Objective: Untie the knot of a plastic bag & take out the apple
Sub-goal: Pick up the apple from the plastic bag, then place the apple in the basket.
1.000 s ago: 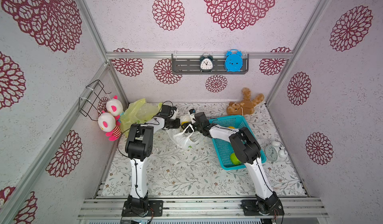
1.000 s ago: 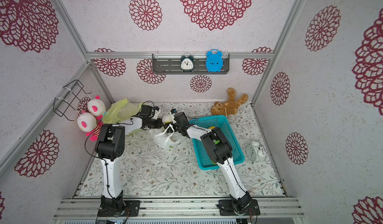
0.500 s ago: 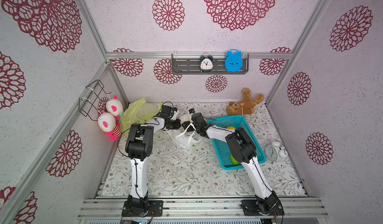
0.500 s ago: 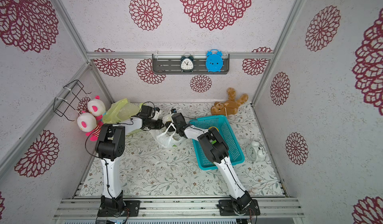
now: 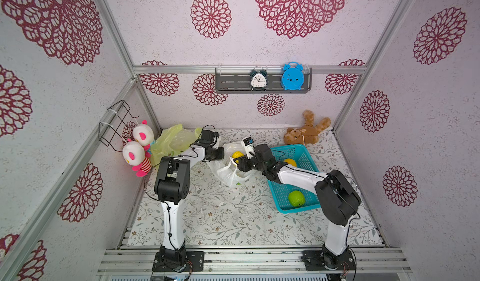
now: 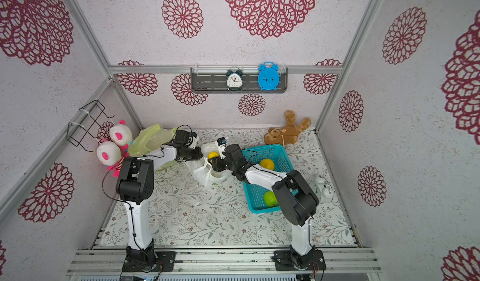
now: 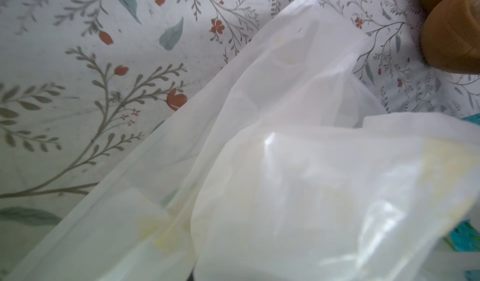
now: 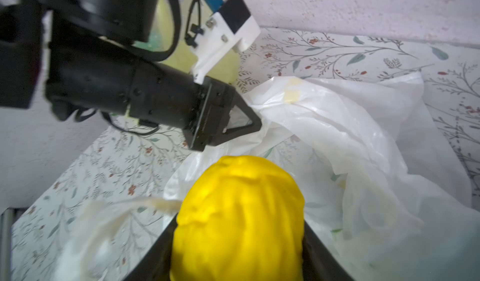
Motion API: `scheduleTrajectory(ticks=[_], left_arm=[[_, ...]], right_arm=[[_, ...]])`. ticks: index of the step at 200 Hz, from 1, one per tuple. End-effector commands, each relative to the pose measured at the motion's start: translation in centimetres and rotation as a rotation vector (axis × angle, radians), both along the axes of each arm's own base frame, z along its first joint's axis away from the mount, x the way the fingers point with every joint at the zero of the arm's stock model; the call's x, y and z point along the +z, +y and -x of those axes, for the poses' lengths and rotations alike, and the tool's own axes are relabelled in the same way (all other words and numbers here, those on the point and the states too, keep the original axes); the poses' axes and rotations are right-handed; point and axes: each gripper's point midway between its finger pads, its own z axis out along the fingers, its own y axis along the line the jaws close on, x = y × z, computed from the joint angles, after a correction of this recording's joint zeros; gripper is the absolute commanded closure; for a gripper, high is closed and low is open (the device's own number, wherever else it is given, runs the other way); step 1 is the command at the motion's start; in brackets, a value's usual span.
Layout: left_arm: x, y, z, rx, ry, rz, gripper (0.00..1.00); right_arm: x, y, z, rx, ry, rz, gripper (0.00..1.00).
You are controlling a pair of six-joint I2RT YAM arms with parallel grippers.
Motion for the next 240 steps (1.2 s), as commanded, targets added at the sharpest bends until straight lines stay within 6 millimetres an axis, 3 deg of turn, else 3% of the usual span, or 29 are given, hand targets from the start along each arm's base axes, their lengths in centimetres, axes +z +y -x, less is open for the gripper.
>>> scheduleTrajectory(ticks=[1, 31, 64, 69, 92, 120, 127, 130, 132, 134, 150, 175, 187, 216, 240], left_arm=[[4.2, 1.3, -0.7, 0.059, -0.082, -0.041, 0.90], [6.1, 2.6, -0.9, 0.155, -0.088, -0.085, 0.90], [9.4, 1.1, -1.1, 0.188, -0.173, -0.144, 0.85], [11.7, 0.8, -0.8, 0.187, -0.220, -0.142, 0.85], [14.3, -1.4, -1.0, 0.166, -0.302, -0.148, 0.87], [14.4, -3.2, -1.3, 0.127, -0.280, -0.105, 0.55], [14.3, -3.5, -1.0, 0.119, -0.272, -0.094, 0.43], [14.4, -3.5, -0.9, 0.121, -0.274, -0.093, 0.34], [14.4, -3.6, -0.8, 0.120, -0.276, -0.092, 0.10], [14.6, -3.6, -0.7, 0.118, -0.281, -0.090, 0.00], [16.3, -3.7, 0.4, 0.111, -0.327, -0.045, 0.03], [21.6, -2.8, 3.9, 0.109, -0.447, 0.012, 0.03], [23.9, -1.3, 6.4, 0.132, -0.506, 0.007, 0.03], [27.1, 3.0, 12.6, 0.193, -0.682, -0.037, 0.03], [26.2, 8.0, 17.8, 0.336, -0.683, -0.141, 0.03]], right_arm=[[4.8, -1.8, 2.7, 0.021, -0.098, -0.058, 0.60], [6.3, -8.7, 4.9, -0.157, -0.140, 0.001, 0.59], [3.5, -20.2, 5.3, -0.500, -0.087, 0.174, 0.58], [3.0, -21.7, 5.5, -0.539, -0.076, 0.199, 0.56], [1.1, -26.7, 5.7, -0.658, -0.008, 0.252, 0.54], [-2.2, -28.4, 5.4, -0.669, 0.104, 0.272, 0.50], [-3.0, -28.8, 5.5, -0.682, 0.128, 0.278, 0.50], [-3.3, -28.8, 5.5, -0.683, 0.136, 0.282, 0.49], [-3.5, -28.9, 5.5, -0.685, 0.140, 0.283, 0.48], [-3.7, -29.0, 5.6, -0.688, 0.145, 0.286, 0.47], [-4.5, -29.7, 5.9, -0.718, 0.169, 0.295, 0.26], [-4.2, -30.5, 6.2, -0.736, 0.170, 0.293, 0.02], [-3.5, -30.7, 6.3, -0.737, 0.159, 0.295, 0.01], [-1.4, -31.4, 6.7, -0.751, 0.116, 0.294, 0.01], [1.6, -31.9, 7.4, -0.760, 0.018, 0.247, 0.01]])
